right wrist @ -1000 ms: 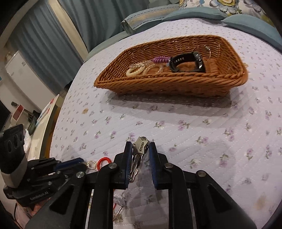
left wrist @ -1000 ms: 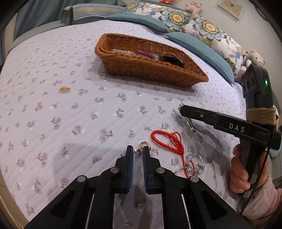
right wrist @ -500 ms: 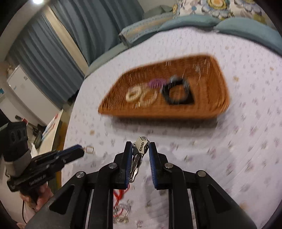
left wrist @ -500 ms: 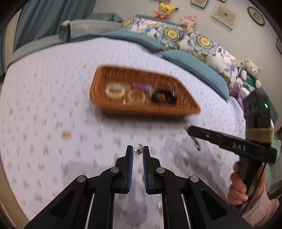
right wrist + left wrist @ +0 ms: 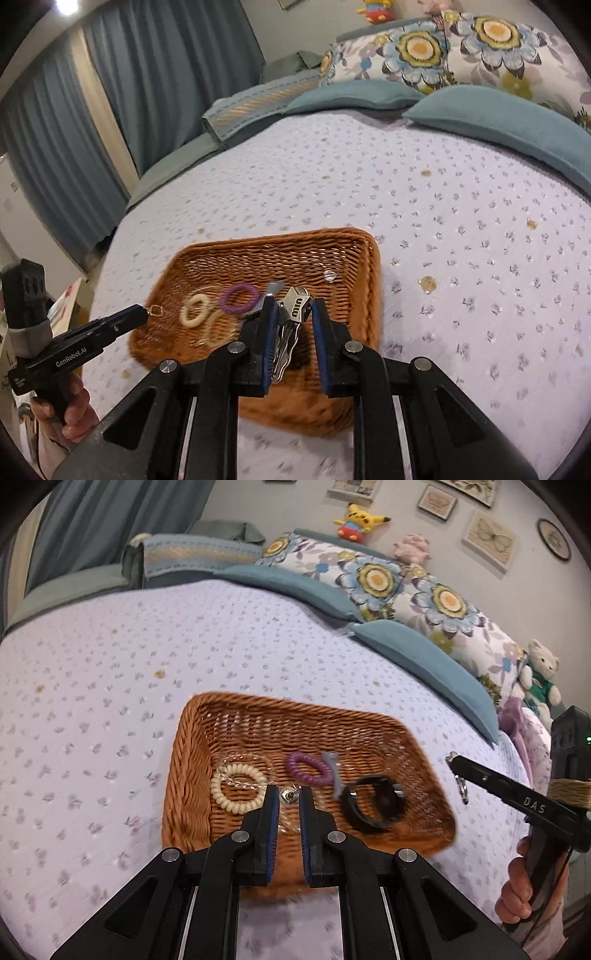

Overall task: Organize jewelry
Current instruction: 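Carry the keychain and charm into the basket and open both grippers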

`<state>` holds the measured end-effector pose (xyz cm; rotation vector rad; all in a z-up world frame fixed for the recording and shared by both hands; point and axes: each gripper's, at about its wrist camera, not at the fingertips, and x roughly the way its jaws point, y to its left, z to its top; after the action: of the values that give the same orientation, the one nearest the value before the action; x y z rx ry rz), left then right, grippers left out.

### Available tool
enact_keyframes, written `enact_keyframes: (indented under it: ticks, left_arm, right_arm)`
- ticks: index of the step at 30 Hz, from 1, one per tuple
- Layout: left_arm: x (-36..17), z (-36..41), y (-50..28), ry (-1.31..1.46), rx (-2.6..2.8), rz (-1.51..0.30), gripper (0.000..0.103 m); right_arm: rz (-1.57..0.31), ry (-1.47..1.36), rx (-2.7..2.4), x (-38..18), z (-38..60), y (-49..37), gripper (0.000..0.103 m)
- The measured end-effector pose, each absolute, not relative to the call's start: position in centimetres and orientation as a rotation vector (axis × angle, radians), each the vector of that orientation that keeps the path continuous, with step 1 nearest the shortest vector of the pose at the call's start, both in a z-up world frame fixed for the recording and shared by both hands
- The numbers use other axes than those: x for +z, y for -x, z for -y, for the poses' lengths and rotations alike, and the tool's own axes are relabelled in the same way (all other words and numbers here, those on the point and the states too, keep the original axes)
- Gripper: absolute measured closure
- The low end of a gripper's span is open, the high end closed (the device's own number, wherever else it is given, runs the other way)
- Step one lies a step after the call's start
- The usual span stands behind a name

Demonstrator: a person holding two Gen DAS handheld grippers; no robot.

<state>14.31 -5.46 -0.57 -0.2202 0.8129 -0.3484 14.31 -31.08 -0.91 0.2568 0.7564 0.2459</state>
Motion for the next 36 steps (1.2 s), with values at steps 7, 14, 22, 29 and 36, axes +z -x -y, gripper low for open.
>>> enact_keyframes:
  ticks: [7,14,22,29,36]
  left_arm:
    - [-4.3,5.8,-15.8,0.228,-0.334,-0.867,0.092]
    - [-4.5,6.3,-15.7,0.221,-0.354,-0.863,0.092]
    - [-4.6,6.7,-15.7,0.202,-0.359,-0.862,0.092]
    - [-4.4,6.1,-15.6,0.257,-0.403,-0.869,0.088]
    - [-2.8,6.0,-14.0,0.263,-0.404,-0.831,0.056]
  right_arm:
    - [-0.841,-0.206,0.233,-4.3,30.0,-15.6,0.081]
    - [-0.859,-0.155,0.206,-5.2,29.1,-15.7,0.082]
    - [-0.855,-0.151,0.208,-5.1,29.3,-15.6,0.082]
    - [-0.831,-0.21,0.216,-4.5,30.6,-15.1,0.081]
    - [-0.747,-0.187,0.228,-2.1,30.1,-12.4,0.079]
